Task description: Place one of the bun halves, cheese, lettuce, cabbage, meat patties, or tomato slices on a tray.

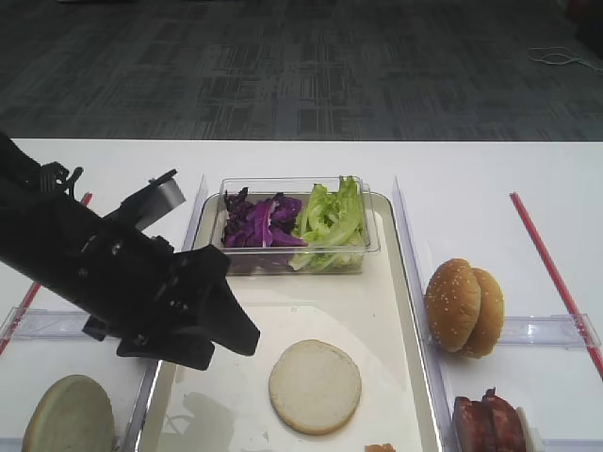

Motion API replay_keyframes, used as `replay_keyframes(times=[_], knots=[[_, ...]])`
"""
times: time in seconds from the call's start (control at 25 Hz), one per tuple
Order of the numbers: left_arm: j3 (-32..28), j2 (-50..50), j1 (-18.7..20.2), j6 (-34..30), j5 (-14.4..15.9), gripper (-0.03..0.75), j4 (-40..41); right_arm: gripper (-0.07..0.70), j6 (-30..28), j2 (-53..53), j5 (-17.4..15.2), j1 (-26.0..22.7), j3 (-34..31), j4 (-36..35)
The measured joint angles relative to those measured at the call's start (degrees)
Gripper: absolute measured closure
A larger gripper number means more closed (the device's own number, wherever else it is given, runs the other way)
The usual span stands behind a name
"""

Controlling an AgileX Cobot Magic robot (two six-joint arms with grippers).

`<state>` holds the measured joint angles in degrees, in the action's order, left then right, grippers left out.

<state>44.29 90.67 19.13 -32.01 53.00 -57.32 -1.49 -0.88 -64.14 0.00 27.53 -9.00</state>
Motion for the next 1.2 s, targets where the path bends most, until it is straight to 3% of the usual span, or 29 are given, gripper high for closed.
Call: replay_keyframes(times=[1.2], knots=[[16.7,-0.6,0.0,23.2,15.6,0.263,30.0,0.178,0.0,0.0,0.0,0.0,0.0,0.0]])
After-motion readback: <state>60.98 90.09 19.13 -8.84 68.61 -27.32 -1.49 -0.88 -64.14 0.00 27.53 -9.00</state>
